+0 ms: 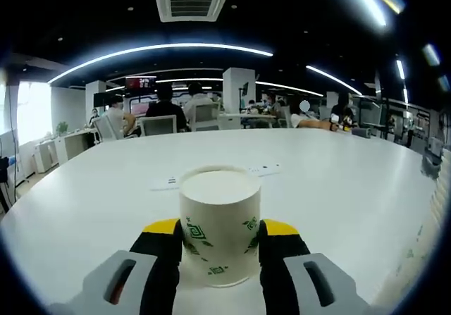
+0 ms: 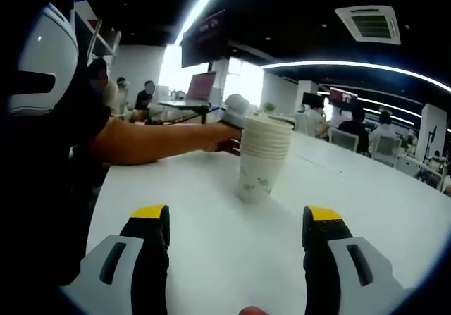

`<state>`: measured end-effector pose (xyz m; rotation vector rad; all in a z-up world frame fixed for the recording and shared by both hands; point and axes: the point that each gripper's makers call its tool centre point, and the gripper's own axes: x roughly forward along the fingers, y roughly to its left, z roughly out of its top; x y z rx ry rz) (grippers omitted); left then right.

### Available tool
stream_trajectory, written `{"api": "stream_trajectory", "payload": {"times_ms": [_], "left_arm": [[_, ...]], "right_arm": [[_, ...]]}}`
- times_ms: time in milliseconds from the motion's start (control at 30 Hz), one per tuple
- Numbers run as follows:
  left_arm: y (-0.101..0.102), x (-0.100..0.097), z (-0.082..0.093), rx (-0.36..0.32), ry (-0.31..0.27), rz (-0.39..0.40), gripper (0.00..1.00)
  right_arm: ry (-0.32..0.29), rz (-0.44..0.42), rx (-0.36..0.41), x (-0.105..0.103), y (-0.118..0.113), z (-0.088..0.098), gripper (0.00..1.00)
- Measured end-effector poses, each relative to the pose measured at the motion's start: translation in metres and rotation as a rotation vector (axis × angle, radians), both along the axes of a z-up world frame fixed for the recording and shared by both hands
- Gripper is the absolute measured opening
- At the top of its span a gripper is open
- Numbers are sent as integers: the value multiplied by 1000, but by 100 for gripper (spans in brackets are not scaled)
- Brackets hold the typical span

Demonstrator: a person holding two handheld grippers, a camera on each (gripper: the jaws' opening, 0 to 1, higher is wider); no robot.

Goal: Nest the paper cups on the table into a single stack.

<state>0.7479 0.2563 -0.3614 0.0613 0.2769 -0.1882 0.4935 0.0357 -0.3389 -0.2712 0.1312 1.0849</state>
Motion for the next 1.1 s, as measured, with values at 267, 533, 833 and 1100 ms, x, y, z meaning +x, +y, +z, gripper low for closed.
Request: {"api": "stream_trajectory", "payload": {"times_ms": [267, 533, 833, 1100], "left_arm": [[1, 0, 0, 7, -22, 1, 45], [3, -9, 5, -21, -45, -1, 45], [11, -5, 13, -30, -73, -17, 44], [6, -9, 18, -29, -94, -17, 44]], "right_arm": [[-10, 10, -22, 0, 4, -1, 79], [-22, 18, -46, -5, 9, -2, 79], [-37, 19, -66, -11, 12, -2, 79], [-43, 22, -72, -16, 14, -2, 79]]}}
